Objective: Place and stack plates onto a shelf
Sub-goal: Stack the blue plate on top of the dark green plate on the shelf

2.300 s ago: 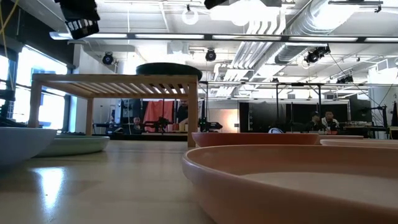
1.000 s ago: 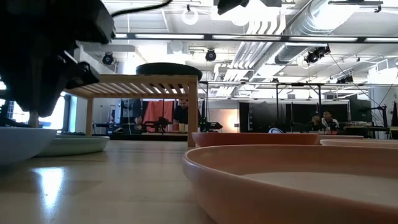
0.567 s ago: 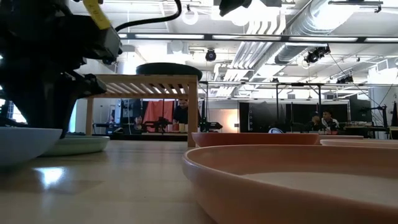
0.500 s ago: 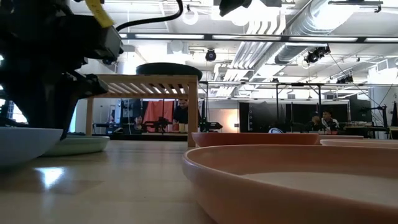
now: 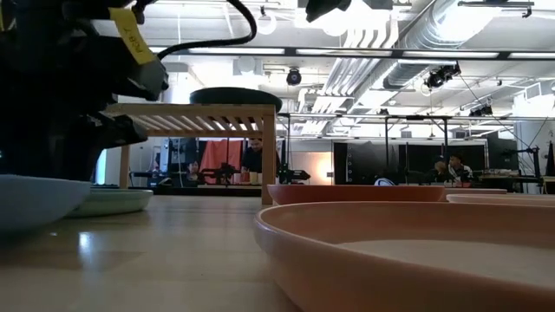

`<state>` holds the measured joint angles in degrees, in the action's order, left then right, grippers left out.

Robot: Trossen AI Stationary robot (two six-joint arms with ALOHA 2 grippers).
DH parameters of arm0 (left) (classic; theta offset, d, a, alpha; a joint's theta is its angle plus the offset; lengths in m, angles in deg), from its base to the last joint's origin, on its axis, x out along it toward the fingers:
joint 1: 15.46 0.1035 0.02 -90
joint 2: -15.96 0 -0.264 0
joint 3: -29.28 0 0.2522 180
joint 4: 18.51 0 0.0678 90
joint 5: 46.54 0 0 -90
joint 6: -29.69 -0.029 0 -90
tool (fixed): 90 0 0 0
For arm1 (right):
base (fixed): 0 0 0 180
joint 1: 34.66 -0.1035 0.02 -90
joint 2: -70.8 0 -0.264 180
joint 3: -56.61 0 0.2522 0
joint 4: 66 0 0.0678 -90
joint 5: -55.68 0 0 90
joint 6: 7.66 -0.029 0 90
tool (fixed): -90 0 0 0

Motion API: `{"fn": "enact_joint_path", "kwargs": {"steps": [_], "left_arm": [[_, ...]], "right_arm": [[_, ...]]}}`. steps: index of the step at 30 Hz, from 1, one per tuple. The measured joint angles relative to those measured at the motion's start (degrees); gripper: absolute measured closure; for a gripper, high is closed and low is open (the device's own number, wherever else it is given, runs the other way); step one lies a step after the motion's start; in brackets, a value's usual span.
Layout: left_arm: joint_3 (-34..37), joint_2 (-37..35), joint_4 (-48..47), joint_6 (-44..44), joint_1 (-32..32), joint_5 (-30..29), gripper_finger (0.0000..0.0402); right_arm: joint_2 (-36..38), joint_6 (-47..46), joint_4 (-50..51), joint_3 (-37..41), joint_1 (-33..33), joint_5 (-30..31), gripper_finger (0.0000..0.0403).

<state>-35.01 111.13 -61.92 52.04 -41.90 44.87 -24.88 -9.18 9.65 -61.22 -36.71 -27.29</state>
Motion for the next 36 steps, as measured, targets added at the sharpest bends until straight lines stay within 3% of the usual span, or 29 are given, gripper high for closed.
{"fn": "enact_joint_path", "kwargs": {"steps": [12,22,29,36], "left_arm": [[-1.5,0.2,1.1,3.2,-0.6,0.4,0.0395],[-6.9,0.3,-2.2,10.1,-0.6,-1.2,0.0400],[-12.4,0.3,-13.3,15.4,0.0,-4.4,0.0401],[-18.5,0.4,-20.6,16.5,1.7,-6.7,0.0401]], "right_arm": [[0.0,0.0,0.0,0.0,0.0,0.0,0.0329],[0.0,-1.6,0.0,0.0,0.0,-4.9,0.0329],[0.0,-6.6,3.6,0.0,-0.2,-9.2,0.0329],[0.0,-7.6,6.0,0.0,-3.1,-9.2,0.0329]]}}
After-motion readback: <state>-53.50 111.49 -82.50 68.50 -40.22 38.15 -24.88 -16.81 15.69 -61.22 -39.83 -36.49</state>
